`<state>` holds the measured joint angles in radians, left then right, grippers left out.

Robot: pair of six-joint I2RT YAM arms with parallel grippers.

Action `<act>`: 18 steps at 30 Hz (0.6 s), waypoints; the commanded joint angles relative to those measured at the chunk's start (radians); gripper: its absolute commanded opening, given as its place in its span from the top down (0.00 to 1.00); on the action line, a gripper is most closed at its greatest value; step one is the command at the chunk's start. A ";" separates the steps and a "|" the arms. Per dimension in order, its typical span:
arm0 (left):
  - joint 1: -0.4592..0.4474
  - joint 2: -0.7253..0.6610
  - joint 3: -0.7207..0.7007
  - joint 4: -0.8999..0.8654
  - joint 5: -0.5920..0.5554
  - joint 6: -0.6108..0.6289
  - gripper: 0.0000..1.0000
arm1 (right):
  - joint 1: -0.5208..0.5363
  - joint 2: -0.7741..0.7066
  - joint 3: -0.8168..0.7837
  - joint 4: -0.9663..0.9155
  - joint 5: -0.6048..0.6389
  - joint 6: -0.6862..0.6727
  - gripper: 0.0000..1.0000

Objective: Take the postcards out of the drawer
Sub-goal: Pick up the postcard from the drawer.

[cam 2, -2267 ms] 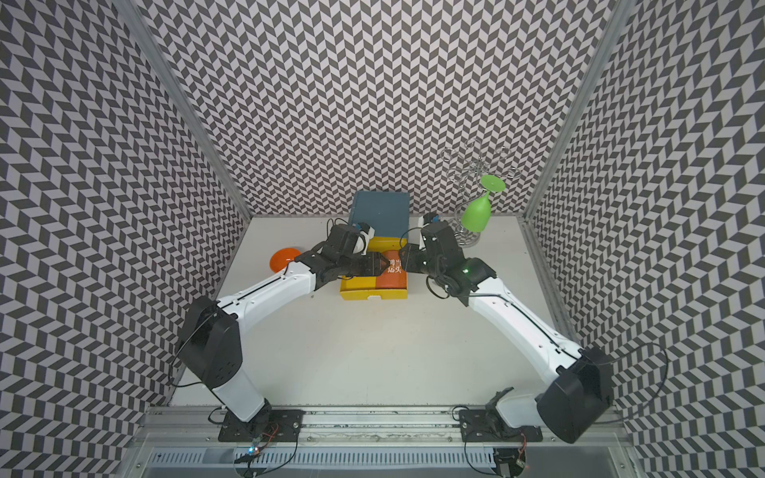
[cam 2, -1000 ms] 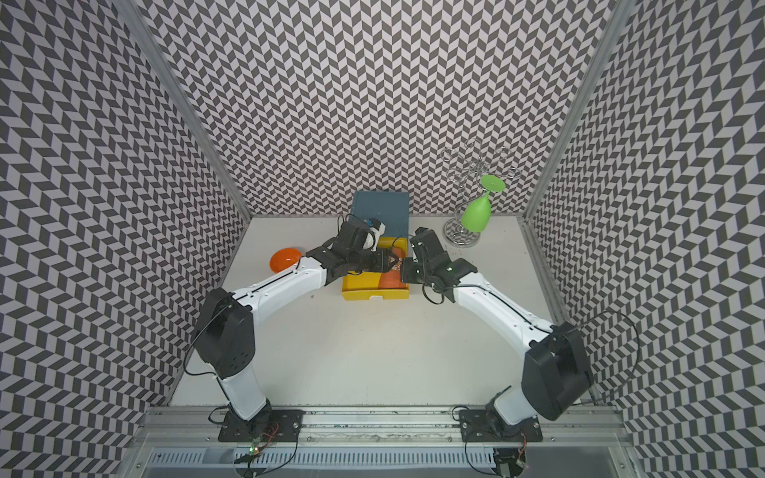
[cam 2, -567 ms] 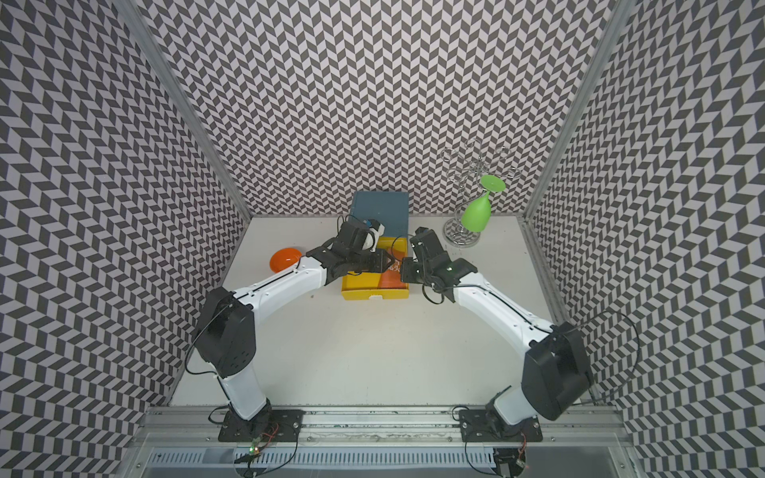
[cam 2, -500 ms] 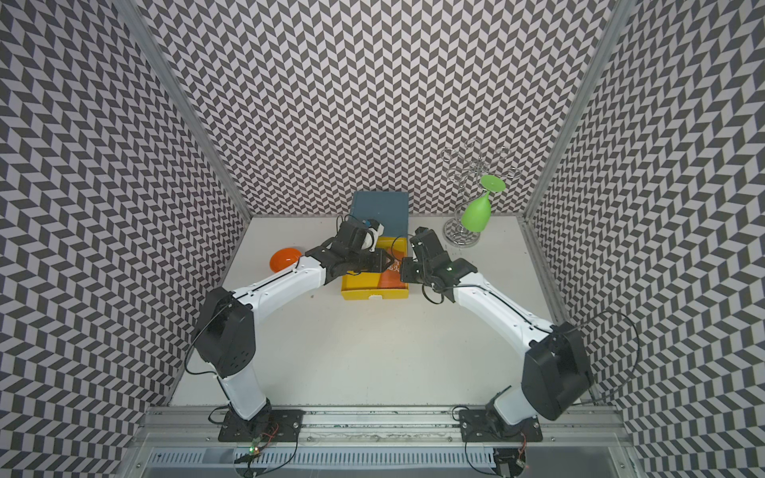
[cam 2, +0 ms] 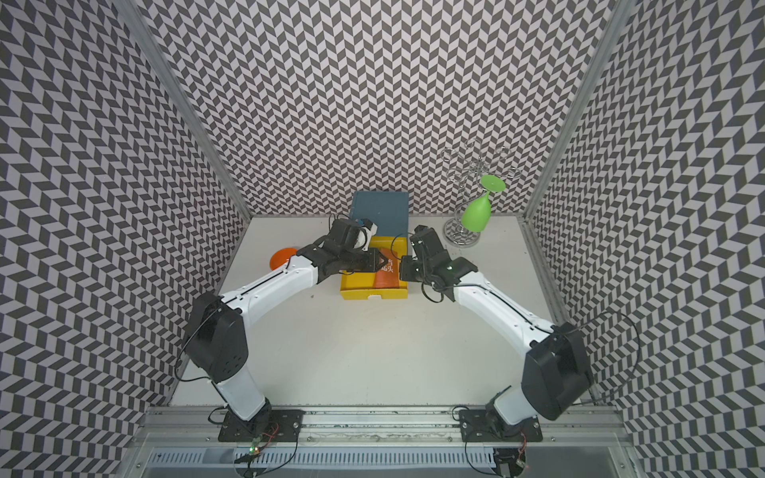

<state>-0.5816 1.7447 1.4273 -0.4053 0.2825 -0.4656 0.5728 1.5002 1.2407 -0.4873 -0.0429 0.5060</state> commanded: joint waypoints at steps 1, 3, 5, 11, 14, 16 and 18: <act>0.010 -0.047 0.008 -0.035 0.004 -0.001 0.77 | 0.001 -0.021 0.045 0.066 -0.015 -0.004 0.76; 0.013 -0.056 0.017 -0.040 0.006 -0.001 0.77 | -0.002 -0.031 0.049 0.080 -0.016 -0.005 0.74; 0.014 -0.062 0.029 -0.048 0.010 0.000 0.77 | -0.007 -0.044 0.058 0.089 -0.016 -0.006 0.71; 0.016 -0.096 0.035 -0.058 0.011 0.003 0.78 | -0.038 -0.079 0.100 0.088 -0.040 -0.025 0.62; 0.017 -0.110 0.035 -0.059 0.013 0.001 0.78 | -0.056 -0.087 0.110 0.096 -0.074 -0.037 0.60; 0.019 -0.118 0.035 -0.060 0.011 0.001 0.79 | -0.067 -0.092 0.108 0.113 -0.119 -0.046 0.58; 0.022 -0.129 0.036 -0.058 0.008 -0.001 0.79 | -0.080 -0.097 0.096 0.138 -0.170 -0.052 0.58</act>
<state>-0.5682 1.6493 1.4349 -0.4507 0.2832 -0.4656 0.5060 1.4254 1.3327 -0.4164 -0.1375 0.4763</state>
